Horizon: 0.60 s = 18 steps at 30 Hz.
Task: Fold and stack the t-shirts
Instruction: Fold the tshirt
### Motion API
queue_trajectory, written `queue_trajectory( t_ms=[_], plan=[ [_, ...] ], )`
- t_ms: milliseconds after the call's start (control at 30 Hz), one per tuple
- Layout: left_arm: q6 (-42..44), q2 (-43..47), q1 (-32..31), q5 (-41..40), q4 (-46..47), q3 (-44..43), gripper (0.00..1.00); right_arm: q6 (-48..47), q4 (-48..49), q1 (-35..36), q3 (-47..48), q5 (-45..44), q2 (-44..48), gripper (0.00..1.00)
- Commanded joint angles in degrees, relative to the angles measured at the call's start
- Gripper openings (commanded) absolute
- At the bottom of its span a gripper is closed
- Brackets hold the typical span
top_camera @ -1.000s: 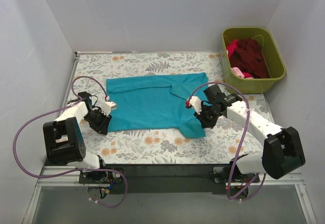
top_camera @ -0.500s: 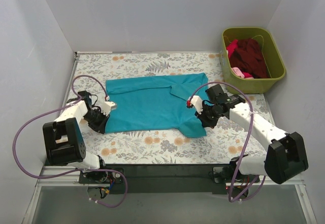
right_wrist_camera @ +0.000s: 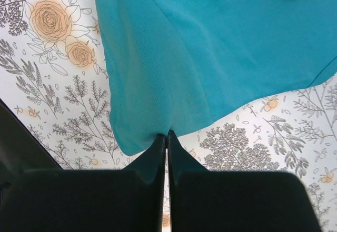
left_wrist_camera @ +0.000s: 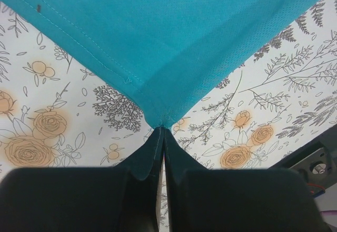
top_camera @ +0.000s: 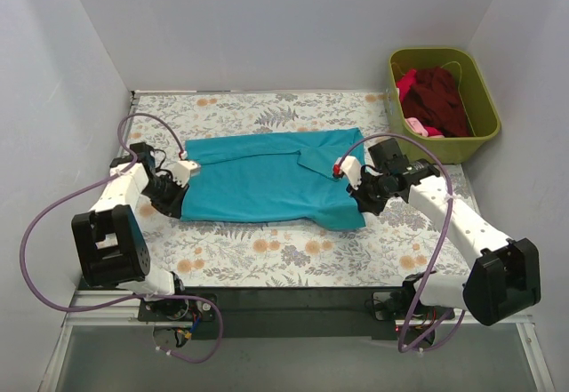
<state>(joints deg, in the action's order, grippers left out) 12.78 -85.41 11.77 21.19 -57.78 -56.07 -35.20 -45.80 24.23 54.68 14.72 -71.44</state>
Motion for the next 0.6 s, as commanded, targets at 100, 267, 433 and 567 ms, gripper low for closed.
queue_trajectory(
  t_ms=[100,267,433,567],
  plan=[
    [-1.08,-1.42,-0.17,2.71,-0.67,-5.00,0.00,-2.06,-0.69,-1.20,6.67,-0.22,-2.47,0.01],
    [-2.66,-4.41,-0.17,4.12,-0.14,-10.62,0.00,-3.29,-0.61,-2.17,10.80,-0.48,-5.64,0.01],
    [-4.16,-7.58,-0.17,5.00,0.91,-14.50,0.00,-4.70,-0.52,-3.39,15.45,-0.66,-9.50,0.01],
    [-5.48,-10.39,-0.17,5.44,2.14,-16.96,0.00,-6.19,-0.43,-4.01,19.31,-0.66,-13.62,0.01]
  ],
)
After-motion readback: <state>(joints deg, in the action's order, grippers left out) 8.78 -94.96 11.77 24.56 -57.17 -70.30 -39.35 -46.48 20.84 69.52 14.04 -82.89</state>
